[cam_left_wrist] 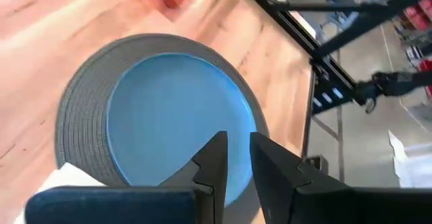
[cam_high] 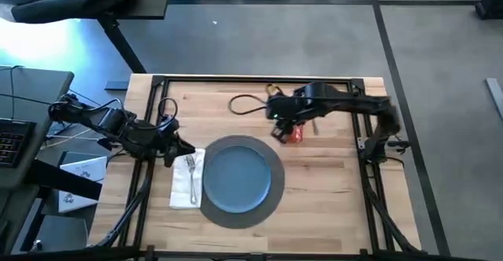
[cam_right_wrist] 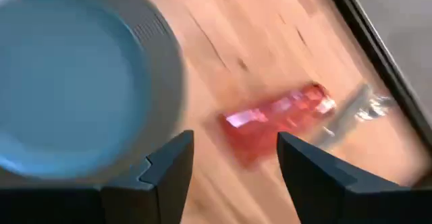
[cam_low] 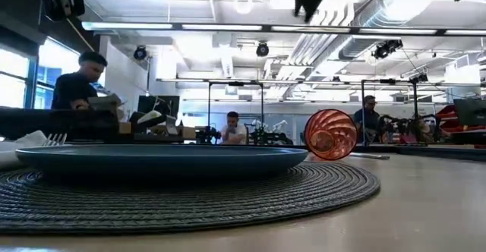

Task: Set table place
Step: Put the cup on the table mat

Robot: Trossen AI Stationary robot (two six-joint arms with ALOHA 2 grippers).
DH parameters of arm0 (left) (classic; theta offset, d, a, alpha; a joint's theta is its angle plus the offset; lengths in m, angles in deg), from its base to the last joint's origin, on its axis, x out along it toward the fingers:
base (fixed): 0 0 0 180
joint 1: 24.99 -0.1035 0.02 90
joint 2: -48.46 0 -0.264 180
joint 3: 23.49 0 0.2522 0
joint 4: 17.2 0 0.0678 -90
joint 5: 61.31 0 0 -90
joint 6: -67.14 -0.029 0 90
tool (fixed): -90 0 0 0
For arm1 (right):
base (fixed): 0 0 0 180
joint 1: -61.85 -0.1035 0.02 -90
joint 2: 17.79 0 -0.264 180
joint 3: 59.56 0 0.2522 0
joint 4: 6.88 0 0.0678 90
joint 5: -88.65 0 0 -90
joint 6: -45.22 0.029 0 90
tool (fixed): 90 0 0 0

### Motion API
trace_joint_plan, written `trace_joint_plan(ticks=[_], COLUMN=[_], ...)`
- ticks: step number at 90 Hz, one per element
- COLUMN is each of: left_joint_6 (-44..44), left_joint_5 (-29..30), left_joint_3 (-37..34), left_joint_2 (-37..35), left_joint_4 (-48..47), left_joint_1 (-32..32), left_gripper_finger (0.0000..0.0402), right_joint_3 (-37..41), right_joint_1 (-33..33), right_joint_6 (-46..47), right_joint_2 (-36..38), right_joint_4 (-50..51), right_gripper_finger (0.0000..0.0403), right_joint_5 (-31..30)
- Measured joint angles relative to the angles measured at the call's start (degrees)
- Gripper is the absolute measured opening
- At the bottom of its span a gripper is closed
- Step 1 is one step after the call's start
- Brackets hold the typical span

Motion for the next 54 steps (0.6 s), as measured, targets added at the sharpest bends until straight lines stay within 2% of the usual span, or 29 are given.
trace_joint_plan(ticks=[9,17,31,45,49,54], left_joint_6=[0.38,1.05,3.45,5.89,6.74,7.42], left_joint_5=[1.67,3.45,6.72,9.15,10.18,11.49], left_joint_3=[-0.02,0.00,0.00,0.00,0.00,0.00], left_joint_2=[0.37,0.76,1.33,1.90,2.08,2.36], left_joint_4=[0.13,0.13,0.23,0.26,0.18,0.28], left_joint_1=[-0.04,-0.04,-0.11,-0.11,-0.11,-0.13], left_gripper_finger=[0.0051,0.0051,0.0051,0.0051,0.0051,0.0051], right_joint_3=[9.92,17.60,29.32,39.43,41.94,44.94], right_joint_1=[0.55,-1.08,-4.57,-5.79,-4.74,-2.32], right_joint_6=[-11.41,-20.58,-28.80,-26.18,-25.49,-25.39], right_joint_2=[3.79,4.42,4.45,3.77,3.71,3.55], right_joint_4=[-4.69,-11.25,-22.09,-26.79,-28.61,-32.07], right_gripper_finger=[0.0262,0.0297,0.0328,0.0324,0.0318,0.0309], right_joint_5=[7.20,7.29,-2.66,-20.87,-22.78,-21.31])
